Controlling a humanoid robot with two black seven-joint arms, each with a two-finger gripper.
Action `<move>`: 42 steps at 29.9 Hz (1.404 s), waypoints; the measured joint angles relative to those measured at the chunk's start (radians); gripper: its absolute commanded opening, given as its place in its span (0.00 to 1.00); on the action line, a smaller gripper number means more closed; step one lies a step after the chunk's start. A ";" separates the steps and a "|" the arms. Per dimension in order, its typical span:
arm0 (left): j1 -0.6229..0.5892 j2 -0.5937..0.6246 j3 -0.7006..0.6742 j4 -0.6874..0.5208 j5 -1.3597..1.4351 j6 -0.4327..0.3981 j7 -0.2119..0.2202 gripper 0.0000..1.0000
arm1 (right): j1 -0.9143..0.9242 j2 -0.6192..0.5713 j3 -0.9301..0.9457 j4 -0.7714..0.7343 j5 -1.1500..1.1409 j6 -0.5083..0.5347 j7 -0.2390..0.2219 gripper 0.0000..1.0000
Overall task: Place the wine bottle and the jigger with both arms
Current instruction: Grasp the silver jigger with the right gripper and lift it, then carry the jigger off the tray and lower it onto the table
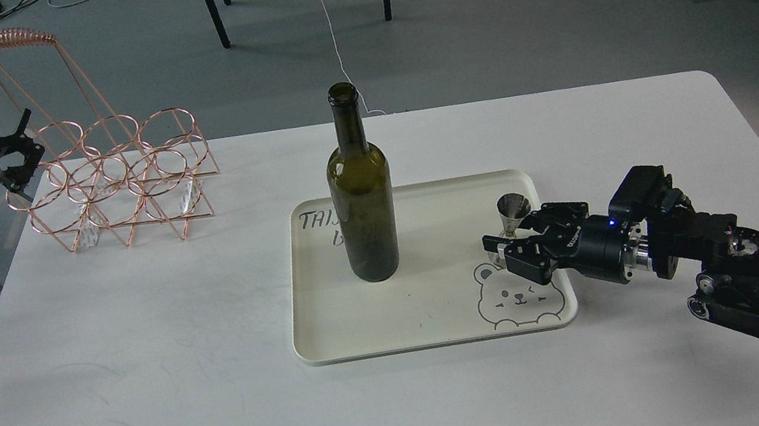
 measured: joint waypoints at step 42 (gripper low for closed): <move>-0.004 0.007 0.002 -0.010 0.000 0.000 -0.001 0.98 | -0.212 -0.314 0.082 -0.057 0.185 -0.186 0.000 0.05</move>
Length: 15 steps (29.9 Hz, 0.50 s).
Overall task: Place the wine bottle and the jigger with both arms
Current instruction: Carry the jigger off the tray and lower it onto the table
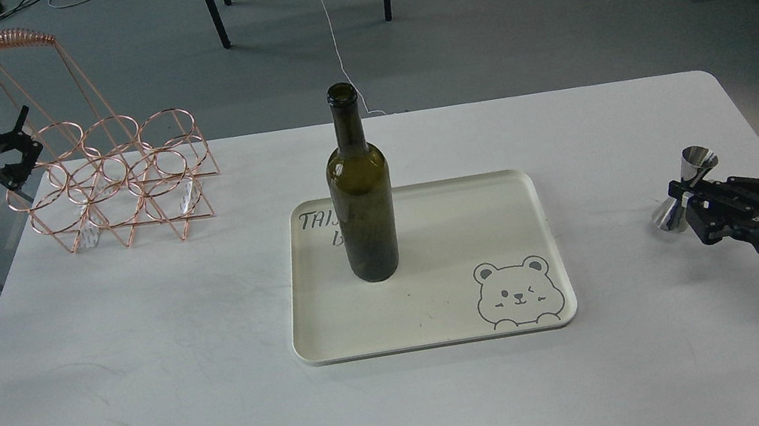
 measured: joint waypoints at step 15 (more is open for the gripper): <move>-0.004 0.003 0.002 -0.001 0.000 0.000 0.000 0.98 | -0.003 0.074 -0.002 -0.075 0.006 0.000 0.000 0.37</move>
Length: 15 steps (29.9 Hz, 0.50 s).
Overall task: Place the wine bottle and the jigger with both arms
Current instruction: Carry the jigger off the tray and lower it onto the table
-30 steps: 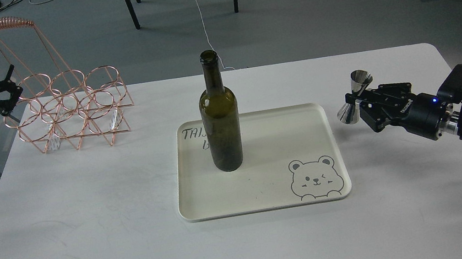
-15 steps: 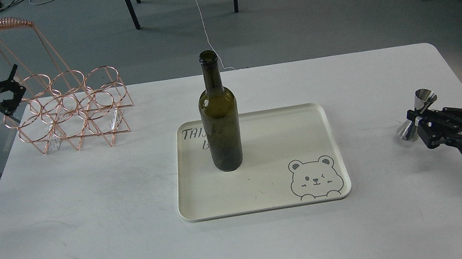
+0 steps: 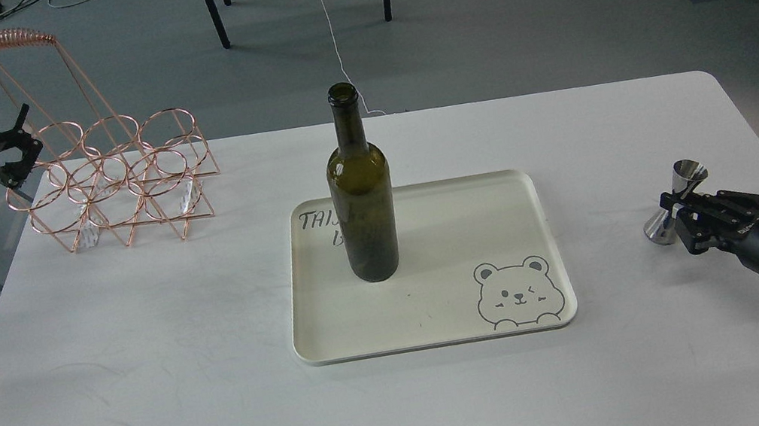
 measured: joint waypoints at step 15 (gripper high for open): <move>0.000 0.004 -0.001 -0.002 0.000 0.000 0.000 0.98 | -0.057 -0.143 0.000 0.157 0.070 0.000 0.000 0.92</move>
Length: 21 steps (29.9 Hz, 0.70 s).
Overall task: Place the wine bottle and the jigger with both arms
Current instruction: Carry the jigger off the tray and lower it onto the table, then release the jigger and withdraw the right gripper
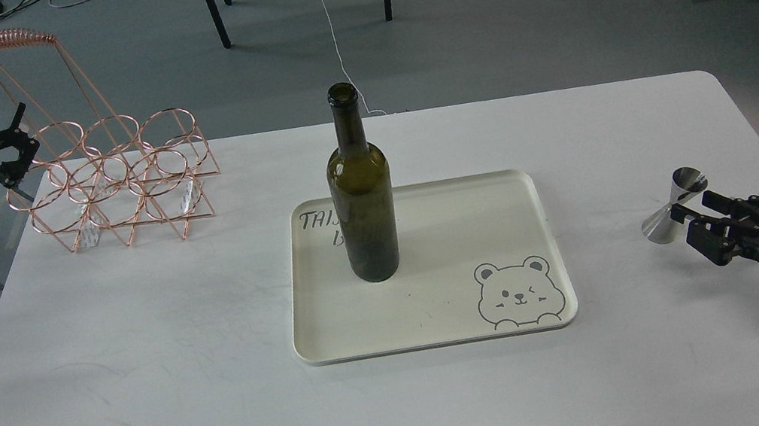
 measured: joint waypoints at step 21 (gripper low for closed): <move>0.018 0.177 0.056 -0.264 0.057 0.000 0.005 0.98 | 0.292 -0.370 0.035 0.264 0.600 0.258 0.000 0.97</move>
